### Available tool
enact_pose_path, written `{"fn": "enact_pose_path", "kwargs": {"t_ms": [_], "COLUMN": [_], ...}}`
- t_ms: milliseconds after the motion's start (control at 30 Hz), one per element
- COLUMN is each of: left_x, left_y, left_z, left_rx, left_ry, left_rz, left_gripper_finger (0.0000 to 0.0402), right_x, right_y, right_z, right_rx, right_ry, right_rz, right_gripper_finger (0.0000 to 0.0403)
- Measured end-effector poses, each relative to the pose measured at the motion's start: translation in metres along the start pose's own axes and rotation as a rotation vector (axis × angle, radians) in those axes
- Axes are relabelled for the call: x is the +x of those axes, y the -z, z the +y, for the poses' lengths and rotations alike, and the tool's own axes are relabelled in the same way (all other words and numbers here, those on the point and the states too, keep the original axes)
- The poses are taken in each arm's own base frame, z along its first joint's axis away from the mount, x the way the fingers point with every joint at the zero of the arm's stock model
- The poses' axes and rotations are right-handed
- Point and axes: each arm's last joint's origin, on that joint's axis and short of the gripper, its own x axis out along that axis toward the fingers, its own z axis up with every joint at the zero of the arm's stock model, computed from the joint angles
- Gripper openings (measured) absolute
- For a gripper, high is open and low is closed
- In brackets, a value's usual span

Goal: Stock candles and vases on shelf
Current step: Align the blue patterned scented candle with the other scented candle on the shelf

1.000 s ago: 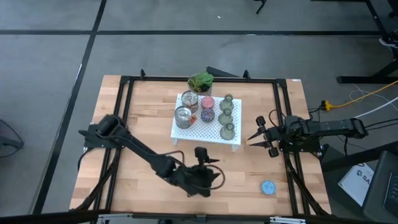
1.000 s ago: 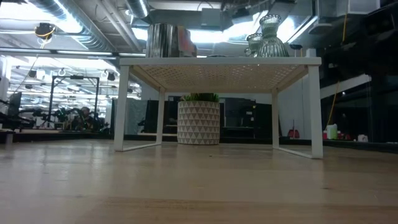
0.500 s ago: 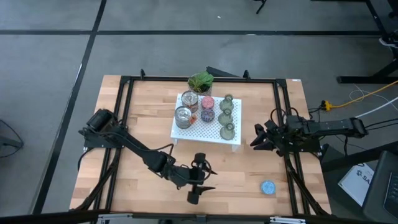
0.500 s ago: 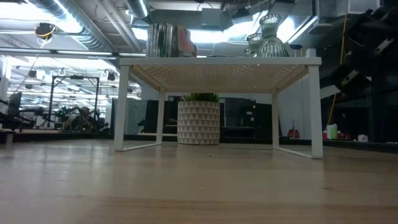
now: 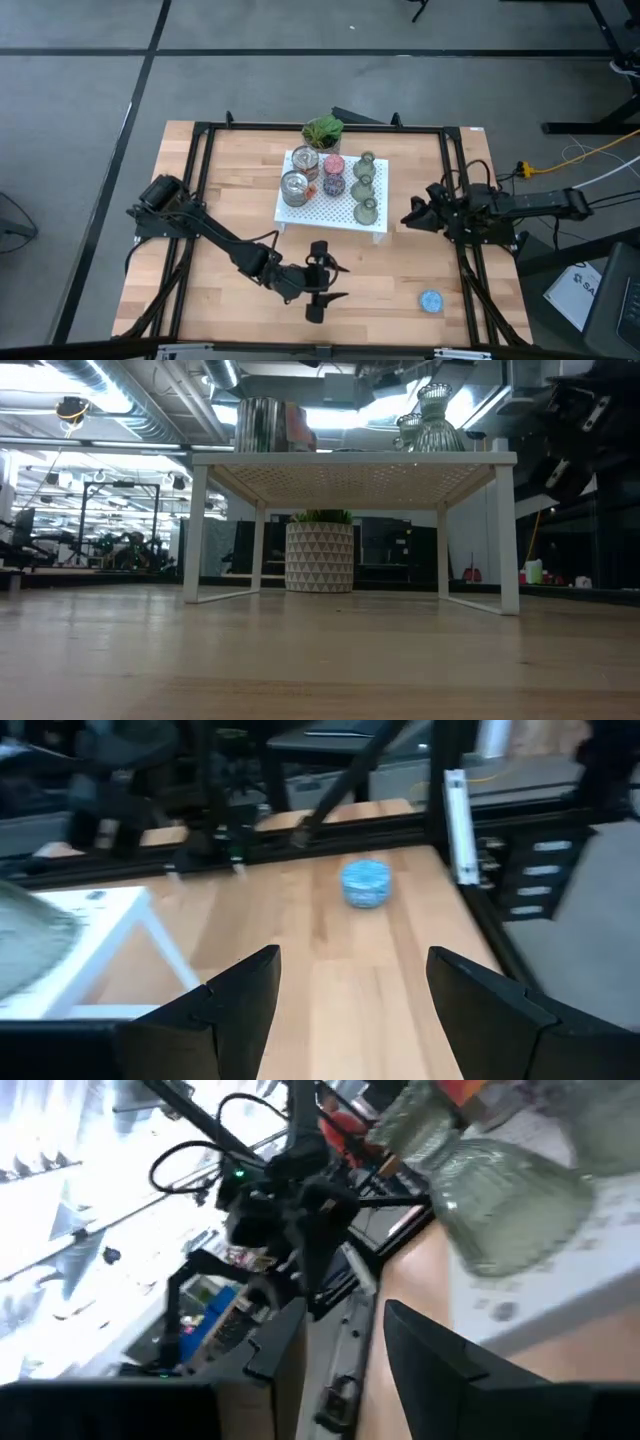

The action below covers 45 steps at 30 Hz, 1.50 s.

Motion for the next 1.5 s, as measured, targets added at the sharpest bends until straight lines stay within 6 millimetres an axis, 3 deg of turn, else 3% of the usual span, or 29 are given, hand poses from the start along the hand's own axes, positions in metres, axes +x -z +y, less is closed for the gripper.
{"fn": "enact_pose_path", "kwargs": {"t_ms": [333, 633, 833, 1133, 1500], "left_x": [0.004, 0.004, 0.004, 0.004, 0.009], "left_y": [-0.001, -0.001, 0.000, 0.006, 0.006], "left_z": [0.011, 0.010, 0.010, 0.011, 0.021], "left_rx": [-0.025, -0.010, -0.004, 0.030, 0.024], "left_ry": [-0.110, -0.111, -0.111, -0.121, -0.146], "left_rz": [-0.010, -0.006, 0.001, 0.053, 0.059], "left_gripper_finger": [0.0249, 0.0249, 0.0249, 0.0249, 0.0249], "right_x": [0.023, 0.051, 0.046, 0.036, 0.044], "right_y": [-0.014, 0.031, 0.068, 0.097, 0.098], "right_z": [0.051, 0.069, 0.078, 0.054, 0.054], "right_rx": [0.064, 0.253, 0.334, 0.240, 0.138], "right_ry": [-0.176, -0.080, -0.106, 0.318, 0.299], "right_rz": [0.275, 0.755, 1.140, 1.145, 1.036], "right_gripper_finger": [0.0162, 0.0161, 0.0161, 0.0161, 0.0190]}}
